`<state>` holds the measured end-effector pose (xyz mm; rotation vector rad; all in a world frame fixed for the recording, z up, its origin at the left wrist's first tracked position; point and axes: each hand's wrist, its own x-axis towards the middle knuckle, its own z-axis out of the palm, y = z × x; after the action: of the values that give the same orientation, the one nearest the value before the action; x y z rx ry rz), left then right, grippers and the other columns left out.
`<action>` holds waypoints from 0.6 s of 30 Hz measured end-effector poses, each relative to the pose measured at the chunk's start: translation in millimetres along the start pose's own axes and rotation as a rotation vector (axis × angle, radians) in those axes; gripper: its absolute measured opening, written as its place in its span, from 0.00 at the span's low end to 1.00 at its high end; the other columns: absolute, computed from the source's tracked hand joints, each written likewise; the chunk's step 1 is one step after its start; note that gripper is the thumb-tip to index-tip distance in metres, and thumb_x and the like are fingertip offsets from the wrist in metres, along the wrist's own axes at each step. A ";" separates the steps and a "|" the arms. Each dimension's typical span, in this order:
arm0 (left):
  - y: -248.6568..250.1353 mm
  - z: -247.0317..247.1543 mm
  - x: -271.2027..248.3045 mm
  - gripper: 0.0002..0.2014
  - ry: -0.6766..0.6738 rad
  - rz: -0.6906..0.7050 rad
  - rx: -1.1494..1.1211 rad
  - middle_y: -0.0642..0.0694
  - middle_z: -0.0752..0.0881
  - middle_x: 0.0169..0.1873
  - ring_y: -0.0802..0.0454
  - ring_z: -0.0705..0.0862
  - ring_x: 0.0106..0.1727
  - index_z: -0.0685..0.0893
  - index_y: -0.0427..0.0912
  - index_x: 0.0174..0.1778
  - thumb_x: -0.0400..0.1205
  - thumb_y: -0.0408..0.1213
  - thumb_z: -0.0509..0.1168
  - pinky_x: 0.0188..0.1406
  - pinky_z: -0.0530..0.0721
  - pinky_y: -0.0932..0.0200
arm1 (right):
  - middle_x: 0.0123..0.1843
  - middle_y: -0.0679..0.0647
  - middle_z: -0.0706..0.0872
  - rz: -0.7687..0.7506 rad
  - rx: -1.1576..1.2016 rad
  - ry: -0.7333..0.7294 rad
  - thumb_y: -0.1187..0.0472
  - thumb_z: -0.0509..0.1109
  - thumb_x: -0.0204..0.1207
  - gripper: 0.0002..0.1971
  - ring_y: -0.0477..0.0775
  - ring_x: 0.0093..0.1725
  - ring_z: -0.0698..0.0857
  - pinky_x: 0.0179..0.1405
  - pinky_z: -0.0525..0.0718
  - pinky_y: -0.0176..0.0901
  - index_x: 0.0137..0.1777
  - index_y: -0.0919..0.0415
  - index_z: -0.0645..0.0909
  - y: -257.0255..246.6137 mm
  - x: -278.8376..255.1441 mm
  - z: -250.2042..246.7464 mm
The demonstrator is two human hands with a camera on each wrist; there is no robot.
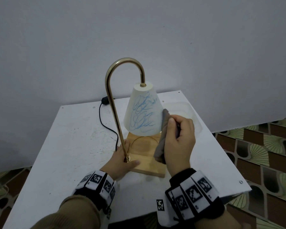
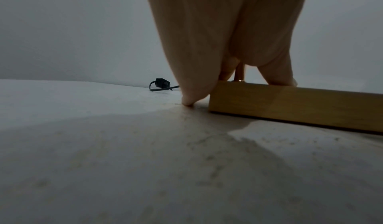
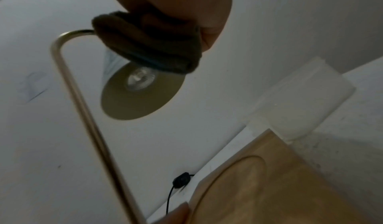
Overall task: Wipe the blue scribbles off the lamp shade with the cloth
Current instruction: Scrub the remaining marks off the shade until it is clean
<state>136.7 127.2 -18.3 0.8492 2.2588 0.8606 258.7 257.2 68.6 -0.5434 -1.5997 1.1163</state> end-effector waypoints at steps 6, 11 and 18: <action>4.6 1.5 -1.8 0.48 0.023 0.005 0.005 0.52 0.42 0.83 0.55 0.43 0.83 0.41 0.44 0.83 0.78 0.50 0.68 0.82 0.45 0.54 | 0.48 0.53 0.85 0.164 0.038 -0.063 0.64 0.63 0.80 0.06 0.45 0.48 0.81 0.48 0.77 0.30 0.46 0.56 0.81 -1.0 41.3 9.2; 8.7 1.1 -3.4 0.53 0.014 -0.011 -0.003 0.51 0.43 0.83 0.54 0.44 0.83 0.41 0.42 0.82 0.72 0.57 0.69 0.80 0.45 0.57 | 0.47 0.53 0.83 -0.022 0.123 -0.025 0.67 0.65 0.79 0.06 0.38 0.48 0.79 0.49 0.75 0.24 0.47 0.56 0.81 -27.4 28.3 14.1; 3.2 1.6 -1.2 0.51 0.009 -0.019 -0.009 0.53 0.41 0.83 0.53 0.40 0.83 0.40 0.45 0.83 0.75 0.54 0.70 0.83 0.44 0.50 | 0.47 0.48 0.78 -0.054 0.050 -0.067 0.67 0.68 0.78 0.11 0.35 0.48 0.78 0.50 0.74 0.21 0.59 0.63 0.84 -13.4 5.6 1.1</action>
<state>139.7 128.8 -16.7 0.8201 2.2650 0.8674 258.4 255.1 83.1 -0.4315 -1.6301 1.1418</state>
